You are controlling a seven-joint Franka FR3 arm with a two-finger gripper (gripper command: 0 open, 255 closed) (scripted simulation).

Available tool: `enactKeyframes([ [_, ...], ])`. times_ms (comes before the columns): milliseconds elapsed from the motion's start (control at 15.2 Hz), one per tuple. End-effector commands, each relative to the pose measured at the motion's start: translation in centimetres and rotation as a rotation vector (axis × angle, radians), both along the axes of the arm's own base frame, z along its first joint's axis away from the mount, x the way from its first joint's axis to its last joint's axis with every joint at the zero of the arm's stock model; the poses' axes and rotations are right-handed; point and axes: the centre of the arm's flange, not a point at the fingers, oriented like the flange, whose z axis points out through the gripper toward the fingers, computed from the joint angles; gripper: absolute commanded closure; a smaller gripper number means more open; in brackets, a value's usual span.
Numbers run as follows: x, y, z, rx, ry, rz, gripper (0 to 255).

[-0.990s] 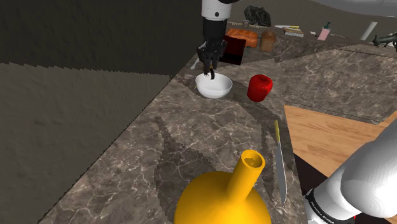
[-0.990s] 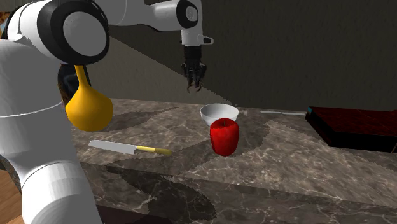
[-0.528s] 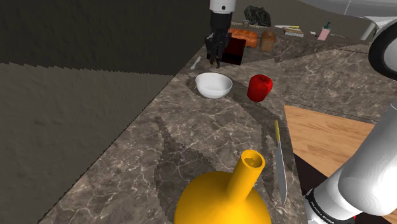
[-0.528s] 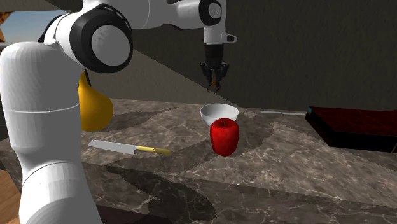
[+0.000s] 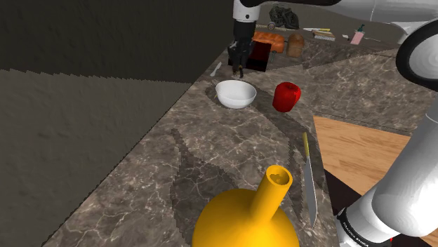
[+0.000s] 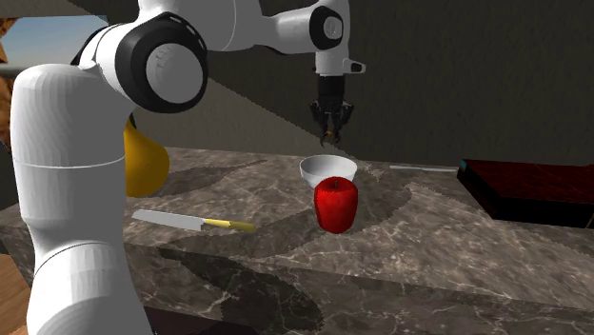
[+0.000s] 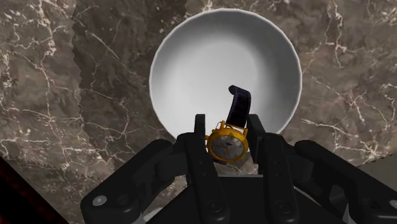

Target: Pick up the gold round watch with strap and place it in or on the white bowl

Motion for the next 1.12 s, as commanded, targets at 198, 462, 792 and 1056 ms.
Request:
enactKeyframes([
  [198, 0.0, -0.1, -2.7, 0.000, -0.001, 0.000, 255],
  [462, 0.0, -0.1, -4.8, 0.000, -0.001, 0.000, 255],
  [792, 0.0, -0.1, -6.4, 0.000, -0.001, 0.000, 255],
  [1056, 0.0, -0.1, -6.4, 0.000, -0.001, 0.000, 255],
])
